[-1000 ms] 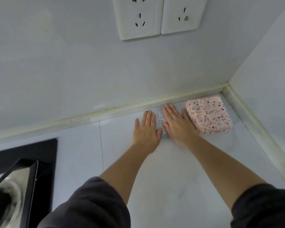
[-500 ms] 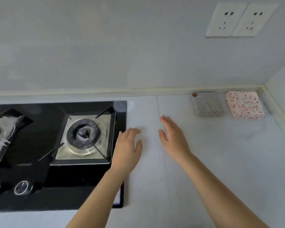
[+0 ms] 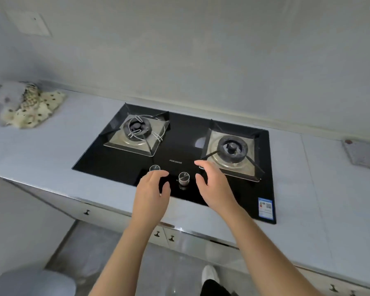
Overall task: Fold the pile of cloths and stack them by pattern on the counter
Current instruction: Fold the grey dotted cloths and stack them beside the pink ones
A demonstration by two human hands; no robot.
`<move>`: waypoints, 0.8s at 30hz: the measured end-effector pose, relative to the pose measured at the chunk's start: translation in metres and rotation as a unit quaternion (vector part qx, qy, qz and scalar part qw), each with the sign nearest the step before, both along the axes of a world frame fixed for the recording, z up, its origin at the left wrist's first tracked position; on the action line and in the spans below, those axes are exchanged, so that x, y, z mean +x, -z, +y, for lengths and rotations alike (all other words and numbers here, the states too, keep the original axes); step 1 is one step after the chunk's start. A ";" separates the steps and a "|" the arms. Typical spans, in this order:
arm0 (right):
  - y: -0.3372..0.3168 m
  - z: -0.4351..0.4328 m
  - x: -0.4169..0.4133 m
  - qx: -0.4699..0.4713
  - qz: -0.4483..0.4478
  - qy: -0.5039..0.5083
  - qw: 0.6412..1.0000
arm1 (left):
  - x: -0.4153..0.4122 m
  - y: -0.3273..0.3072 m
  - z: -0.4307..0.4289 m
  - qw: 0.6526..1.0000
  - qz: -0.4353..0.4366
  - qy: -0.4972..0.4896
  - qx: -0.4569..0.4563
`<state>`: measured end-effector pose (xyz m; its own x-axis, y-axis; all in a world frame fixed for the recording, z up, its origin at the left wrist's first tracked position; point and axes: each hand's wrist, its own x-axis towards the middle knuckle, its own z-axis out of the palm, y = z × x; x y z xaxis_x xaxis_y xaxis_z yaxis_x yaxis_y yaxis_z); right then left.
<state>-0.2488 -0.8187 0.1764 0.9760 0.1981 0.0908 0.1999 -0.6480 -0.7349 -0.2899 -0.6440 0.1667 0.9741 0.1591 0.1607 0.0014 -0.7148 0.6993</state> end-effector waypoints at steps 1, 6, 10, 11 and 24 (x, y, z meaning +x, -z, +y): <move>-0.002 0.017 0.002 -0.007 0.000 -0.009 1.000 | 0.000 -0.001 0.018 1.000 -0.002 -0.011 -0.003; -0.001 0.093 0.033 -0.002 0.000 -0.044 0.999 | 0.017 0.004 0.098 0.998 0.006 -0.055 -0.011; 0.012 0.169 0.083 -0.001 -0.003 -0.091 0.996 | 0.053 0.013 0.172 0.996 0.015 -0.086 0.012; 0.016 0.188 0.098 -0.004 -0.003 -0.107 0.994 | 0.063 0.014 0.188 0.995 0.016 -0.092 0.020; -0.010 0.449 0.236 -0.043 0.004 -0.250 0.967 | 0.171 -0.004 0.430 0.977 0.039 -0.194 0.073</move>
